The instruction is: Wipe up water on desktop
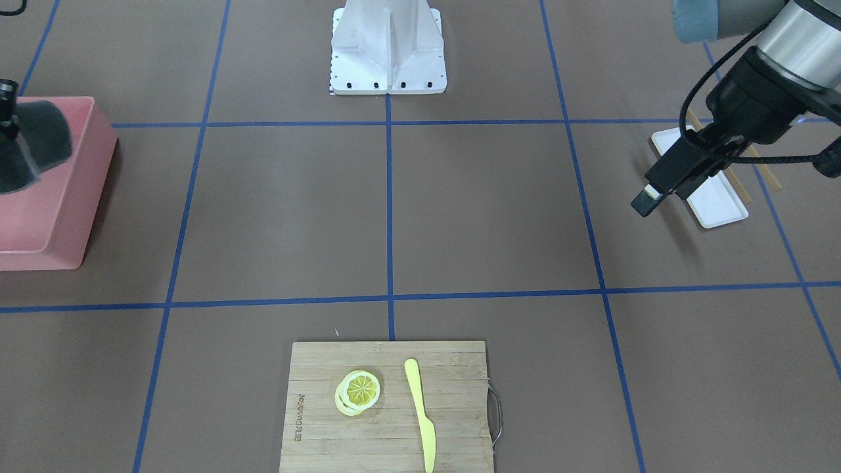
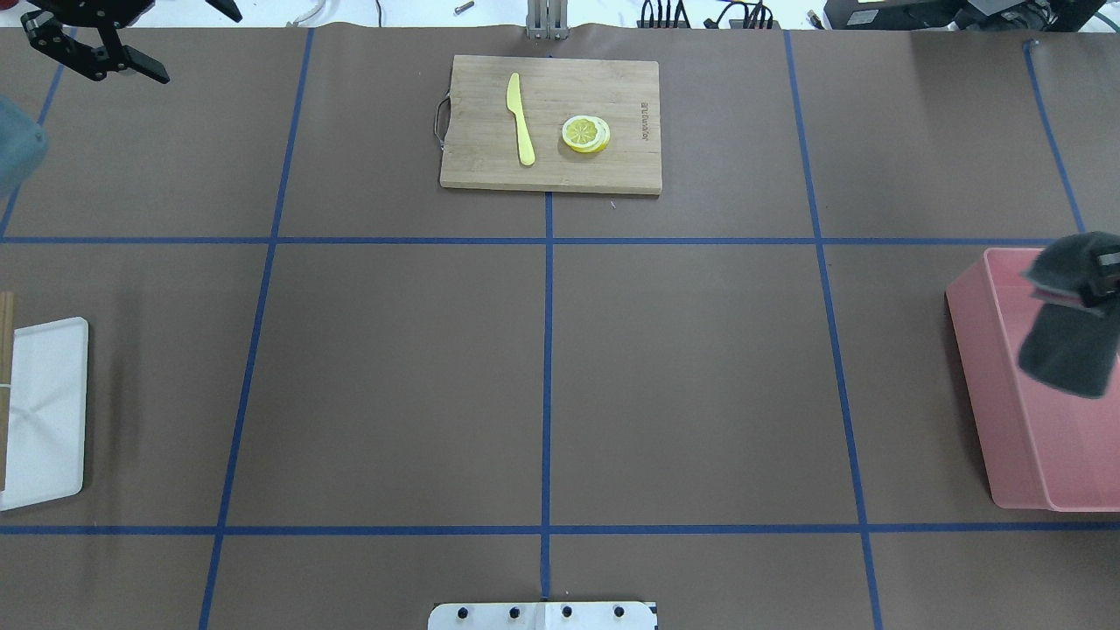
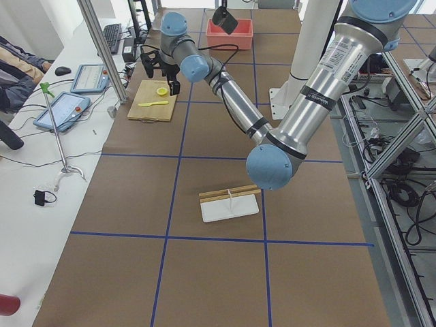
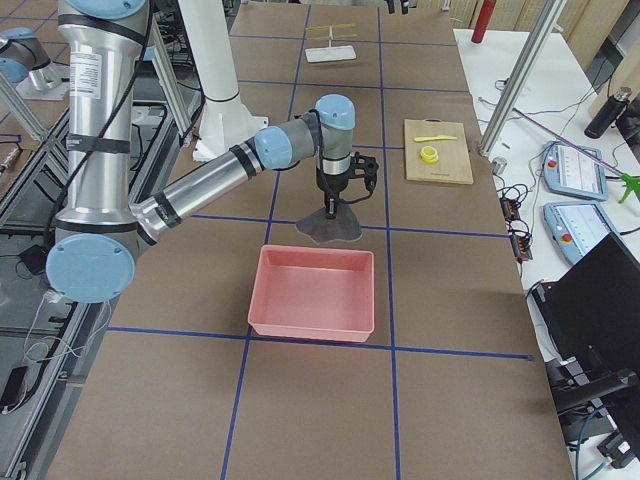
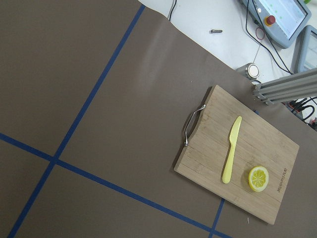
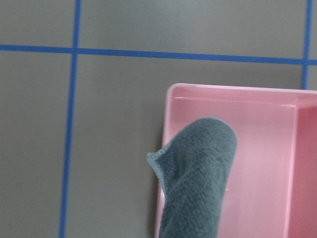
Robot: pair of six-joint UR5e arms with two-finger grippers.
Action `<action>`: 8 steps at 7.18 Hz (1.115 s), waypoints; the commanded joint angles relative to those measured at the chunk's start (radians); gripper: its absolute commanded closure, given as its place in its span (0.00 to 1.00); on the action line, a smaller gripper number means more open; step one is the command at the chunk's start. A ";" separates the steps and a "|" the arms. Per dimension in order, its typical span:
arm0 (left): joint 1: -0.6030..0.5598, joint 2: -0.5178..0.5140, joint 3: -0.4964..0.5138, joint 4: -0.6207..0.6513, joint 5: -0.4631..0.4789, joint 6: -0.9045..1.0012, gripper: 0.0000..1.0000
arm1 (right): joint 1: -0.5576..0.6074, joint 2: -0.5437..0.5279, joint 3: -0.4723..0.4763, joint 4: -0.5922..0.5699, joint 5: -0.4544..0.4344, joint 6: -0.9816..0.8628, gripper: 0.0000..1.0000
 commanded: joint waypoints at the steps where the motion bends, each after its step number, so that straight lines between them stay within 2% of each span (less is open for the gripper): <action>1: -0.049 0.060 -0.005 0.007 0.000 0.115 0.03 | 0.161 -0.048 -0.108 -0.047 0.005 -0.315 1.00; 2: -0.090 0.133 -0.005 0.008 0.001 0.284 0.03 | 0.161 -0.051 -0.151 -0.038 0.002 -0.319 0.34; 3: -0.153 0.223 0.008 0.010 0.012 0.514 0.03 | 0.162 -0.059 -0.162 -0.032 0.004 -0.317 0.00; 4: -0.211 0.302 0.030 0.010 0.020 0.755 0.03 | 0.162 -0.059 -0.164 -0.030 0.004 -0.316 0.00; 6: -0.278 0.429 0.064 0.008 0.130 1.178 0.03 | 0.162 -0.047 -0.165 -0.030 0.007 -0.305 0.00; 7: -0.308 0.468 0.087 0.010 0.147 1.322 0.03 | 0.164 -0.033 -0.176 -0.029 0.013 -0.300 0.00; 8: -0.339 0.514 0.102 0.010 0.130 1.353 0.03 | 0.182 -0.025 -0.200 -0.007 0.027 -0.282 0.00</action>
